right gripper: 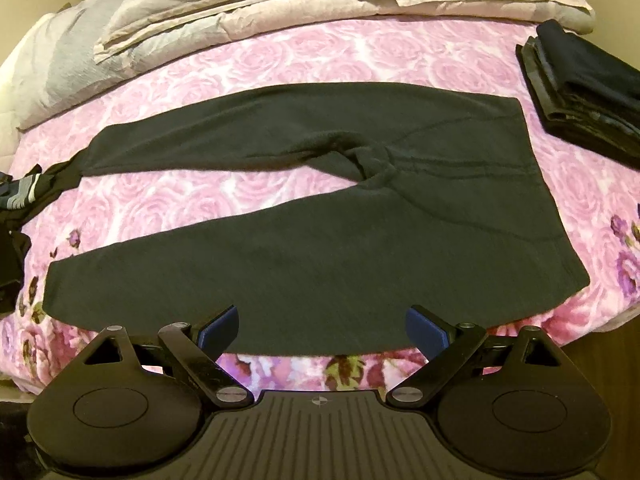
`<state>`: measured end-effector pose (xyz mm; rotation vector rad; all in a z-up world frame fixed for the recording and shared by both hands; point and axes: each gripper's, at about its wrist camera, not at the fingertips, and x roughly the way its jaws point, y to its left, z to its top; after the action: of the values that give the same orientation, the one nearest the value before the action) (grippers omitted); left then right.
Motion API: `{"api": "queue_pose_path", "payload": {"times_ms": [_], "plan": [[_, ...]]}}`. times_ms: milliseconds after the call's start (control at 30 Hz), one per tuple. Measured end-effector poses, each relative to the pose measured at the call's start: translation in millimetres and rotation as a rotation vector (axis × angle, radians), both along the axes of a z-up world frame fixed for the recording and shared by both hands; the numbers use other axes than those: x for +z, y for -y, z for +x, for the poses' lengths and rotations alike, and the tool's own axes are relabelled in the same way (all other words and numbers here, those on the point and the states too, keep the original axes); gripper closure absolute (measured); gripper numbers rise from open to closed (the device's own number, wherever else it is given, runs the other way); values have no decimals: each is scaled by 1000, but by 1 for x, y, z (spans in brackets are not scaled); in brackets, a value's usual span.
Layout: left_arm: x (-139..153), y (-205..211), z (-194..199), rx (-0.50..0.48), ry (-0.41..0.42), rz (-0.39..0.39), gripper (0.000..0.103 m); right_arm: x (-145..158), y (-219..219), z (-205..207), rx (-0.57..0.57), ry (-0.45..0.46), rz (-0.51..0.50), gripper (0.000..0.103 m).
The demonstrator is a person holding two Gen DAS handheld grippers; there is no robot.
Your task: Fold clothes
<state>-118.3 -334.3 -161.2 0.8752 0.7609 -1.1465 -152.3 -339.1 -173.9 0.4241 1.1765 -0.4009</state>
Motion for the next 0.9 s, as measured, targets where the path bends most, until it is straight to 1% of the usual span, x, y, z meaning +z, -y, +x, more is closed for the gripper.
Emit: {"api": "queue_pose_path", "payload": {"times_ms": [100,200,267,367,467,533,600,700,733,800,900], "plan": [[-3,1,0,-6,-9,9,41,-2,3,-2,10,-12,-11,10],[-3,17,12,-17,1,16,41,0,12,-4,46,-21,-50,10],[-2,29,20,-25,9,21,41,3,26,-2,82,-25,-92,10],[2,66,29,-19,23,12,41,7,58,11,145,-36,-154,10],[5,111,38,-10,32,4,41,9,97,42,227,-27,-193,10],[0,144,36,-8,36,13,41,3,125,69,288,-23,-209,10],[-9,182,34,-19,39,31,41,-9,162,94,358,-22,-219,10],[-33,230,35,-86,71,82,41,-38,213,135,486,-24,-217,11],[-41,246,35,-109,82,99,41,-50,228,145,523,-29,-210,25],[-57,271,38,-151,109,136,43,-75,255,165,590,-69,-194,45],[-80,296,48,-204,159,202,46,-104,281,189,677,-104,-194,44]]}}
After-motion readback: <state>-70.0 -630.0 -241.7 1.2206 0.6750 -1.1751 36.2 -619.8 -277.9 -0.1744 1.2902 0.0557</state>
